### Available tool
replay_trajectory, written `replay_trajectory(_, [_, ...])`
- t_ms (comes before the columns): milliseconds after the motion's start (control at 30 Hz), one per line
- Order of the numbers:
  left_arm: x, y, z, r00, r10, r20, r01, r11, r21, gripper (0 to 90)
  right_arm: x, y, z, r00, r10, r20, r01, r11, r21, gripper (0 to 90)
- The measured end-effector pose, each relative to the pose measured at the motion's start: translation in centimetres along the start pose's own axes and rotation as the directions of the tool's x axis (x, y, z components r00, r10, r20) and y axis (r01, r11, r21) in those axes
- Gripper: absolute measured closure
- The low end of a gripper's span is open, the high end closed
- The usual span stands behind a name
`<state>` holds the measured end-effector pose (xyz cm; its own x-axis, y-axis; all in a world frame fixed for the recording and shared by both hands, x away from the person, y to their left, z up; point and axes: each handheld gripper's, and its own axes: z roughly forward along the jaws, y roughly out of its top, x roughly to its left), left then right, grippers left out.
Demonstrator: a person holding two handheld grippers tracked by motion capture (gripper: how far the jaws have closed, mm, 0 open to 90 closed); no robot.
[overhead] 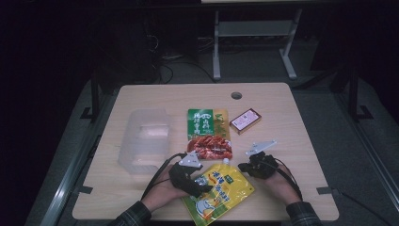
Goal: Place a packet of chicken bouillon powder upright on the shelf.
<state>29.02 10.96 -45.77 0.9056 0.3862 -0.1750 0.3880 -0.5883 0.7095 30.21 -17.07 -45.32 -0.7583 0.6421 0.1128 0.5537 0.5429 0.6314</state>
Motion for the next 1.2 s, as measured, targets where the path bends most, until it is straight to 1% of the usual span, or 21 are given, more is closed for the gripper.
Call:
replay_trajectory(67, [0.2,0.1,0.3,1.0,-0.005,0.001,0.005,0.9999,0.013,13.7,0.0,-0.2,-0.5,0.9998,0.013,0.012,-0.013,1.0,-0.013,76.6])
replay_trajectory(100, [0.3,0.1,0.7,1.0,-0.002,-0.004,0.003,0.9995,0.032,14.2,0.0,-0.5,-1.0,0.9996,0.024,0.018,-0.023,0.999,-0.026,69.7])
replay_trajectory(300, [0.6,0.1,1.2,0.9995,-0.015,0.027,0.014,0.9984,0.055,16.9,0.6,-1.1,-2.1,0.9989,0.017,0.044,-0.015,0.999,-0.048,46.7])
replay_trajectory(333, [0.6,0.2,1.2,0.9996,0.0,0.027,-0.002,0.9977,0.068,16.9,0.6,-1.1,-2.1,0.9989,0.017,0.044,-0.015,0.999,-0.048,46.7])
replay_trajectory(367, [0.4,0.5,1.2,0.9994,0.012,0.034,-0.015,0.9961,0.086,23.3,0.8,-1.2,-2.3,0.9984,0.024,0.05,-0.022,0.998,-0.051,40.3])
replay_trajectory(400, [0.4,0.5,1.2,0.9994,0.012,0.034,-0.015,0.9961,0.086,24.3,0.9,-1.3,-2.4,0.9981,0.025,0.056,-0.022,0.998,-0.053,38.5])
replay_trajectory(433, [0.2,0.6,1.3,0.9993,0.028,0.023,-0.03,0.9947,0.098,26.2,1.0,-1.4,-2.5,0.9977,0.02,0.064,-0.016,0.998,-0.057,36.5])
replay_trajectory(533, [0.2,0.8,1.3,0.999,0.038,0.022,-0.04,0.9935,0.107,33.5,1.2,-1.7,-2.7,0.9971,0.029,0.07,-0.024,0.998,-0.065,33.8])
replay_trajectory(567, [0.1,0.8,1.3,0.9993,0.034,0.017,-0.036,0.9934,0.109,33.5,1.3,-1.9,-2.9,0.9966,0.033,0.076,-0.028,0.998,-0.065,33.0])
replay_trajectory(600, [0.0,0.9,1.3,0.9995,0.029,0.012,-0.03,0.9931,0.114,40.5,1.5,-2.2,-3.2,0.9962,0.033,0.08,-0.028,0.997,-0.068,32.4])
replay_trajectory(633, [0.1,1.1,1.3,0.9994,0.035,0.006,-0.036,0.9919,0.122,40.5,1.5,-2.2,-3.2,0.9962,0.033,0.08,-0.028,0.997,-0.068,32.4])
replay_trajectory(667, [0.1,1.1,1.3,0.9991,0.042,0.002,-0.042,0.9915,0.123,46.3,1.7,-2.5,-3.4,0.9959,0.039,0.082,-0.033,0.997,-0.072,32.1])
replay_trajectory(700, [0.1,1.1,1.4,0.9994,0.036,-0.003,-0.035,0.9922,0.12,57.2,1.8,-2.9,-3.7,0.9955,0.044,0.084,-0.038,0.996,-0.077,31.5])
replay_trajectory(733, [0.2,1.2,1.3,0.9991,0.041,-0.005,-0.04,0.9913,0.125,57.2,1.8,-2.9,-3.7,0.9955,0.044,0.084,-0.038,0.996,-0.077,31.5])
replay_trajectory(767, [0.3,1.1,1.3,0.9993,0.036,-0.008,-0.035,0.9922,0.119,61.9,1.9,-3.0,-3.8,0.9953,0.046,0.085,-0.039,0.996,-0.081,31.3])
replay_trajectory(867, [0.6,1.1,1.3,0.9988,0.047,-0.012,-0.045,0.9915,0.122,73.3,2.1,-3.4,-4.3,0.9941,0.068,0.085,-0.06,0.994,-0.09,30.8])
replay_trajectory(900, [0.5,1.1,1.3,0.9992,0.036,-0.016,-0.034,0.9931,0.112,75.4,2.1,-3.5,-4.4,0.9937,0.075,0.083,-0.067,0.993,-0.095,30.7])
replay_trajectory(933, [0.8,1.1,1.2,0.9987,0.05,-0.011,-0.048,0.9908,0.127,77.3,2.1,-3.6,-4.5,0.9939,0.073,0.083,-0.065,0.993,-0.096,30.7])
replay_trajectory(967, [0.8,1.1,1.3,0.9998,0.019,-0.005,-0.019,0.9943,0.105,79.7,2.2,-3.7,-4.6,0.993,0.086,0.081,-0.078,0.992,-0.099,30.6])
replay_trajectory(1133, [1.3,0.8,1.2,0.9993,-0.023,0.03,0.021,0.9978,0.062,86.7,2.1,-3.7,-4.5,0.9934,0.091,0.069,-0.084,0.991,-0.103,29.8])
replay_trajectory(1200, [1.4,0.7,1.0,0.999,-0.025,0.036,0.023,0.998,0.059,88.4,2.1,-3.7,-4.4,0.9934,0.096,0.063,-0.089,0.991,-0.1,29.2])
